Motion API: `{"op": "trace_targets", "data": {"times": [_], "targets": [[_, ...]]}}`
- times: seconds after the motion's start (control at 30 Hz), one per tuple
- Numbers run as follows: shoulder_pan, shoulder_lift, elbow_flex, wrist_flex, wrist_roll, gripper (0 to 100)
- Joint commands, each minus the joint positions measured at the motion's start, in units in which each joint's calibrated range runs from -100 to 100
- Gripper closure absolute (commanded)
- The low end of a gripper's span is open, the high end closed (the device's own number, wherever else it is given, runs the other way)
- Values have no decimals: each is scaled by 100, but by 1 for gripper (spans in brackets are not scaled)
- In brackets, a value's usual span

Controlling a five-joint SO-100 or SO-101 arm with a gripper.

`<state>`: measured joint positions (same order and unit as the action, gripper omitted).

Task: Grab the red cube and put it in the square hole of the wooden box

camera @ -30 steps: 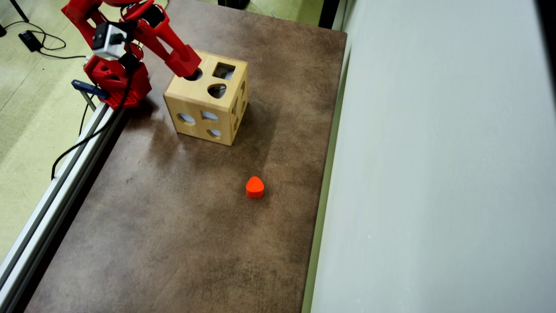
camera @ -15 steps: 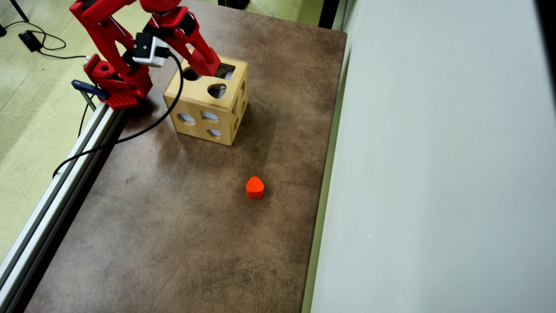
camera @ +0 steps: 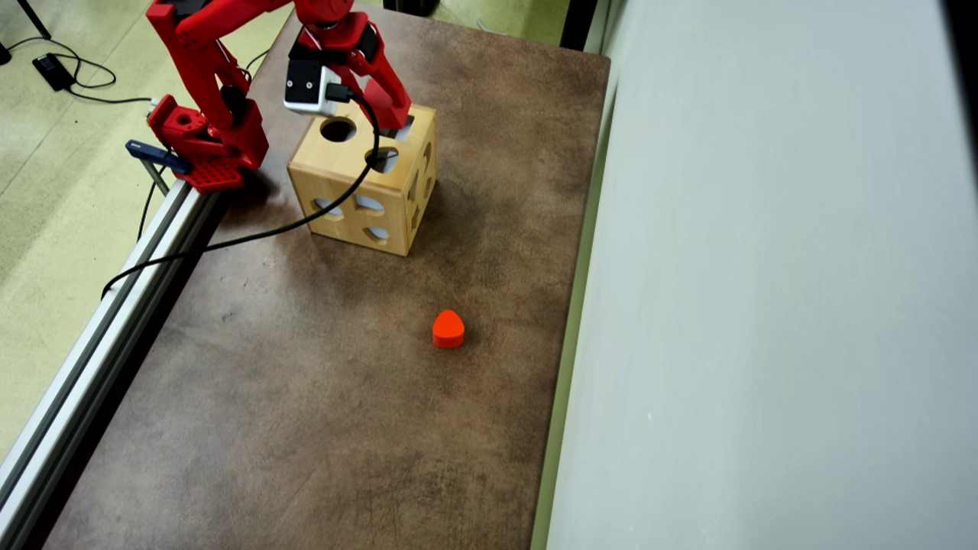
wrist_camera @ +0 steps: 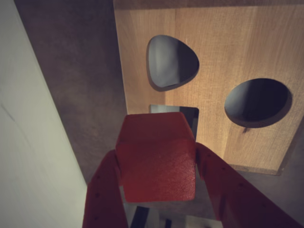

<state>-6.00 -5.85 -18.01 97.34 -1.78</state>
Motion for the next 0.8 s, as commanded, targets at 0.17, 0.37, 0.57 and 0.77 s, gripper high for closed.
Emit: {"op": "trace_targets", "data": {"times": [0.17,0.37,0.57,0.77], "targets": [[-91,105,-202,41,39,98],[-91,283,-202,41,39,98],[-225,266,-158,49,39,98],[-373,105,156,49,24,98]]}}
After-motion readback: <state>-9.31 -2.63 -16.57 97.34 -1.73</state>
